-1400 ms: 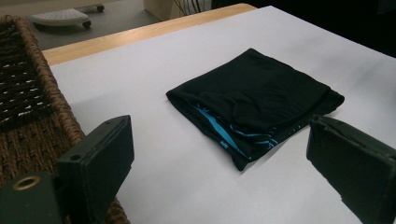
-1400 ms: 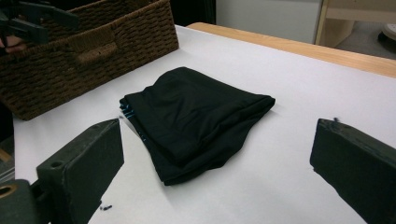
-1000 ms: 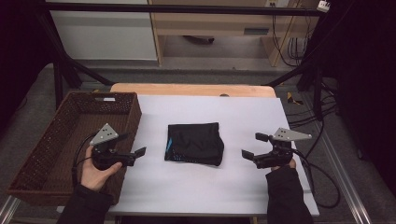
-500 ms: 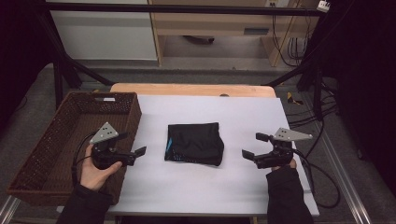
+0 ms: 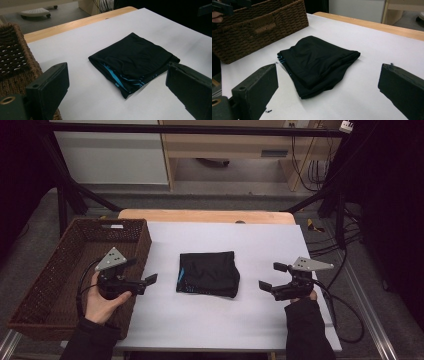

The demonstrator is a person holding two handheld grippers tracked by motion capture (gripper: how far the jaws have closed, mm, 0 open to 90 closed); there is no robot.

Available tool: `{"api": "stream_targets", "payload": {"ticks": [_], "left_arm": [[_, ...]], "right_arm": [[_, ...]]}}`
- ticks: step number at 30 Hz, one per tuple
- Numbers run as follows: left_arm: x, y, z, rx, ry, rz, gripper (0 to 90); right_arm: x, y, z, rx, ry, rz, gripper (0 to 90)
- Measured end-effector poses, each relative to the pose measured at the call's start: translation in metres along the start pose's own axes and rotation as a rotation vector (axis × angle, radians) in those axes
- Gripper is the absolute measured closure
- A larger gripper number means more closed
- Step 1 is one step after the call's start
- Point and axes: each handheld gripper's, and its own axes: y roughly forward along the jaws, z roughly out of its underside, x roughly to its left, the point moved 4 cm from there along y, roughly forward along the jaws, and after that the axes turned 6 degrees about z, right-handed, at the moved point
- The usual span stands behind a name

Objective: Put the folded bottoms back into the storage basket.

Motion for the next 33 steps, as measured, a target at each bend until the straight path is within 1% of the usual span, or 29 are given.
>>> {"api": "stream_targets", "payload": {"ticks": [3, 7, 8, 13, 16, 19, 20, 21, 22, 26, 27, 29, 33], "left_arm": [[-0.002, 0.0, -0.003, 0.0, 0.001, -0.008, 4.5], [-0.007, 0.002, -0.008, -0.002, -0.001, -0.005, 4.3], [-0.01, 0.004, -0.009, 0.0, 0.003, -0.004, 4.3], [-0.016, 0.008, -0.012, 0.006, 0.013, -0.001, 4.2], [-0.023, 0.013, -0.013, 0.017, 0.018, 0.005, 4.2], [-0.027, 0.017, -0.014, 0.021, 0.021, 0.008, 4.2], [-0.03, 0.021, -0.014, 0.026, 0.024, 0.009, 4.2], [-0.03, 0.021, -0.014, 0.026, 0.024, 0.009, 4.2], [-0.032, 0.024, -0.013, 0.032, 0.025, 0.008, 4.2], [-0.035, 0.033, -0.012, 0.041, 0.02, 0.004, 4.2], [-0.035, 0.033, -0.012, 0.041, 0.02, 0.004, 4.2], [-0.037, 0.04, -0.01, 0.057, 0.018, 0.003, 4.2], [-0.037, 0.047, -0.009, 0.072, 0.016, 0.003, 4.2]], "right_arm": [[0.0, 0.0, 0.0, 0.0, 0.001, 0.0, 3.0], [0.0, 0.0, 0.0, -0.001, 0.002, 0.001, 3.0], [0.0, 0.0, 0.0, -0.001, 0.002, 0.001, 3.0], [0.0, 0.0, 0.0, 0.002, 0.001, 0.0, 2.9], [0.0, 0.0, 0.0, 0.002, 0.002, 0.001, 3.0], [0.0, 0.0, 0.0, 0.002, 0.001, 0.001, 3.0], [0.0, 0.0, 0.0, 0.003, 0.001, 0.001, 2.9], [0.0, 0.0, 0.0, 0.003, 0.001, 0.001, 2.9], [0.0, 0.0, 0.0, 0.003, 0.001, 0.001, 3.0], [0.0, 0.001, 0.001, 0.005, 0.0, 0.003, 3.0], [0.0, 0.001, 0.001, 0.005, 0.0, 0.003, 3.0], [0.0, 0.001, 0.001, 0.006, -0.001, 0.004, 2.9], [0.0, 0.001, 0.001, 0.008, -0.001, 0.006, 3.0]]}}
